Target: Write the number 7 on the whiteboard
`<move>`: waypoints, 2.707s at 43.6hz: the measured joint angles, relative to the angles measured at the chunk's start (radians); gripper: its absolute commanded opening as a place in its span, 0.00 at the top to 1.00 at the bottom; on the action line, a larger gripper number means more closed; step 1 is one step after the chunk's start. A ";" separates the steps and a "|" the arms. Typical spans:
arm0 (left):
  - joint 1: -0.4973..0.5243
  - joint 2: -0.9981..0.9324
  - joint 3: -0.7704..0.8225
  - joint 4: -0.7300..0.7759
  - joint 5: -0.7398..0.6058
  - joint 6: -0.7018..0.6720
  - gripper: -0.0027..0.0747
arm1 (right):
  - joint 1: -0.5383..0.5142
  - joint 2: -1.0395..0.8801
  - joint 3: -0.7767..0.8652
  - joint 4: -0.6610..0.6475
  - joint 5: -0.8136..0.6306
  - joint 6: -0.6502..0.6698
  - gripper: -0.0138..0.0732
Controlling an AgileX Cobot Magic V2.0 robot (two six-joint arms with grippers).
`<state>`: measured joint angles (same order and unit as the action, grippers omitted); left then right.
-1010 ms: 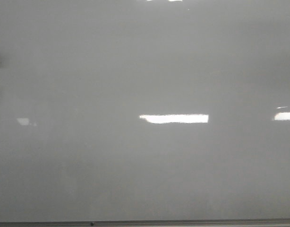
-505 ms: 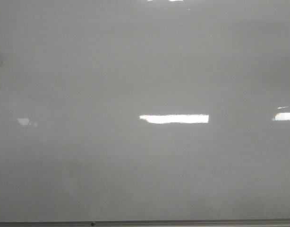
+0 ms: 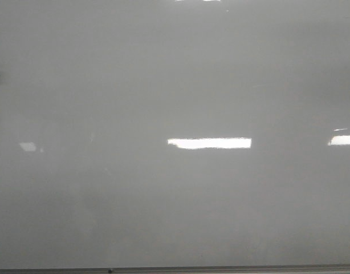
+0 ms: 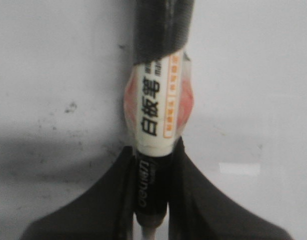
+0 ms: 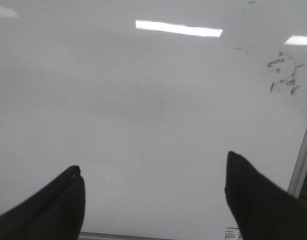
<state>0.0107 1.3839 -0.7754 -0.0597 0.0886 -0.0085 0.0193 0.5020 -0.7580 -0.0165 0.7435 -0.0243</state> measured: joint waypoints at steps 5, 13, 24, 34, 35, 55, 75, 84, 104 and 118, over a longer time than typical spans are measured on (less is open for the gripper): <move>0.000 -0.085 -0.047 0.000 0.172 0.000 0.99 | 0.000 0.002 -0.030 0.000 0.026 0.000 0.16; -0.025 -0.190 -0.172 0.004 0.507 0.069 0.99 | 0.000 0.036 -0.071 0.000 0.091 0.000 0.16; -0.146 -0.221 -0.322 0.004 0.802 0.301 0.99 | 0.000 0.138 -0.122 0.000 0.147 0.000 0.16; -0.328 -0.203 -0.374 -0.085 0.927 0.533 0.99 | 0.000 0.250 -0.160 0.045 0.178 -0.046 0.16; -0.341 -0.195 -0.378 -0.097 0.937 0.557 0.99 | 0.000 0.261 -0.165 0.058 0.179 -0.059 0.16; -0.696 -0.084 -0.409 -0.142 0.959 0.703 0.99 | 0.093 0.432 -0.219 0.469 0.232 -0.601 0.16; -0.842 -0.080 -0.409 -0.144 0.947 0.730 0.99 | 0.522 0.583 -0.297 0.496 0.251 -0.859 0.16; -0.844 -0.080 -0.409 -0.144 0.945 0.730 0.99 | 0.617 0.672 -0.345 0.498 0.215 -0.861 0.16; -0.844 -0.080 -0.409 -0.144 0.929 0.730 0.99 | 0.636 0.720 -0.356 0.565 0.151 -0.863 0.66; -0.847 -0.080 -0.409 -0.127 0.929 0.756 0.75 | 0.636 0.720 -0.356 0.569 0.163 -0.869 0.89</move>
<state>-0.8359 1.3041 -1.1846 -0.1862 1.0173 0.7474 0.6557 1.2223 -1.1145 0.5529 0.9061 -0.8938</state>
